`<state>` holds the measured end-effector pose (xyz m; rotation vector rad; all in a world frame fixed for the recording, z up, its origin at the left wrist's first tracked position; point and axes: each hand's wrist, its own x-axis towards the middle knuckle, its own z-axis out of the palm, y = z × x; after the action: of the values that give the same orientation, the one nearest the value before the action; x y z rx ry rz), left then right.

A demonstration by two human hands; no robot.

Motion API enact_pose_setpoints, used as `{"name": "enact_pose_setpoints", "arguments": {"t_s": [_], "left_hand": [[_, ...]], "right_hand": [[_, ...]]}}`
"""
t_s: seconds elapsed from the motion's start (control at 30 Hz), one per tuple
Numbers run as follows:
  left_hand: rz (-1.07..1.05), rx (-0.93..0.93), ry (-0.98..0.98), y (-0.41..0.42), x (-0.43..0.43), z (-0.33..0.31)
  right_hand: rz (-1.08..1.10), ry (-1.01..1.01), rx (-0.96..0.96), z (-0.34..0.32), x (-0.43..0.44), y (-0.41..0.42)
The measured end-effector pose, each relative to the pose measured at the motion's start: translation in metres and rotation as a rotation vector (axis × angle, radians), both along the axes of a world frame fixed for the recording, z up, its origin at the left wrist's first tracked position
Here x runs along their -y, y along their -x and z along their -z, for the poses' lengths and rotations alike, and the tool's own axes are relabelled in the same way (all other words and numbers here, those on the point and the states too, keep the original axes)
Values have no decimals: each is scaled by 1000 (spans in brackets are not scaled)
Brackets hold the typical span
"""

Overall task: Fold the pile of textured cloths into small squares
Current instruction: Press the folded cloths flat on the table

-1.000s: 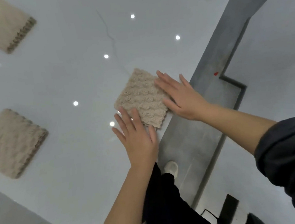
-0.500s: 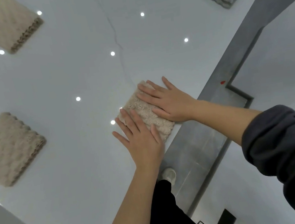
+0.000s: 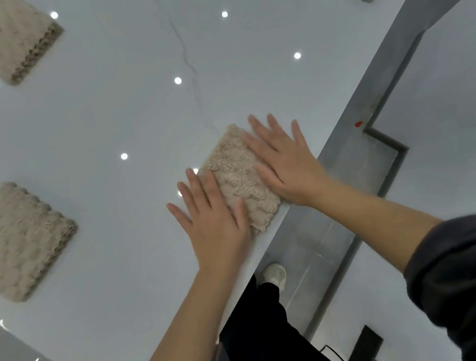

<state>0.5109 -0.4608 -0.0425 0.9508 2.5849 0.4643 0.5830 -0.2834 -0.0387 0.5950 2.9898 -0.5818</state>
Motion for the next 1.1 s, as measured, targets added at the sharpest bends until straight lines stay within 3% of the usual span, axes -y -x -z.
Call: {"name": "enact_pose_setpoints", "arguments": {"t_s": [0.1, 0.17, 0.33, 0.43, 0.8, 0.9, 1.1], "left_hand": [[175, -5, -155, 45, 4, -12], [347, -7, -184, 75, -10, -16], [797, -83, -80, 115, -48, -5], [950, -120, -42, 123, -55, 6], [991, -151, -65, 117, -59, 16], [962, -172, -59, 118, -56, 11], [792, -276, -109, 87, -40, -3]], "right_hand": [[400, 63, -47, -6, 44, -24], [548, 116, -15, -5, 74, -28], [757, 143, 79, 7, 106, -5], [806, 125, 116, 14, 105, 9], [834, -1, 120, 22, 109, 30], [761, -1, 138, 16, 105, 20], [531, -37, -26, 5, 72, -3]]}}
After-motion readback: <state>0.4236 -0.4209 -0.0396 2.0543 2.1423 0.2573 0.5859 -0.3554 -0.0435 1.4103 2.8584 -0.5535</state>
